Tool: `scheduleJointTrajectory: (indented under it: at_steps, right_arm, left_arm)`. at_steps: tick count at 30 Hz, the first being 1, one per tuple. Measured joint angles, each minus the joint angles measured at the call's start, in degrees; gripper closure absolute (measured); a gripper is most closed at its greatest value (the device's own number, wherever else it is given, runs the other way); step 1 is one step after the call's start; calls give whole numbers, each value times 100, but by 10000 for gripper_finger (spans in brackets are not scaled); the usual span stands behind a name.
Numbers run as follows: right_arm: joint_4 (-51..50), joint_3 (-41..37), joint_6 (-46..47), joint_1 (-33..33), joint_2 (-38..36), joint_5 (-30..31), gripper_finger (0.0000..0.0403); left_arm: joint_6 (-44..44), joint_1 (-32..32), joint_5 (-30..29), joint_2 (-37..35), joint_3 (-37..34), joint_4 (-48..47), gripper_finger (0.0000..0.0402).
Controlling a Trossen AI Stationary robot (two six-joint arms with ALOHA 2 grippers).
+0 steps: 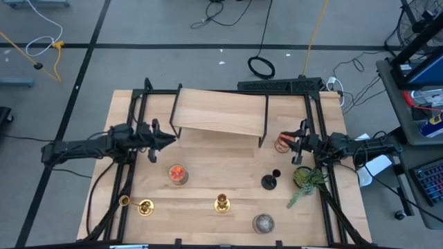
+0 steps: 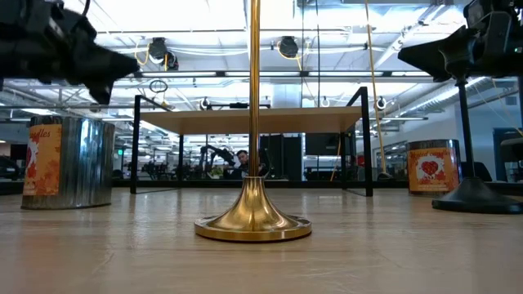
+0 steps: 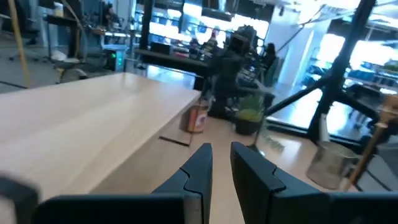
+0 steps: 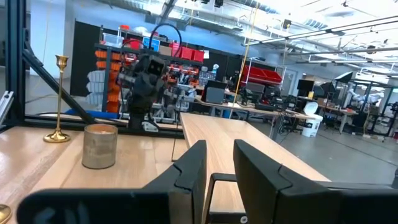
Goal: Pick & Place candle stick holders
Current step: Put the left orange scented candle on the shelf
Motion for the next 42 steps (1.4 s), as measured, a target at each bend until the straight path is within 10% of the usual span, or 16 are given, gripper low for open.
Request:
scheduleJointTrajectory:
  at_steps: [12, 22, 42]
  right_arm:
    - [7, 0, 38, 0, 0, 0, 328]
    - [1, 0, 42, 0, 0, -2, 328]
    - [-198, 0, 302, 0, -2, -15, 328]
  left_arm:
    - [-99, -1260, -1125, 2275, 3032, -4119, 341]
    - [-169, -2657, -706, 3918, 3394, -4222, 341]
    - [-768, -3623, -933, 4965, 3396, -4239, 243]
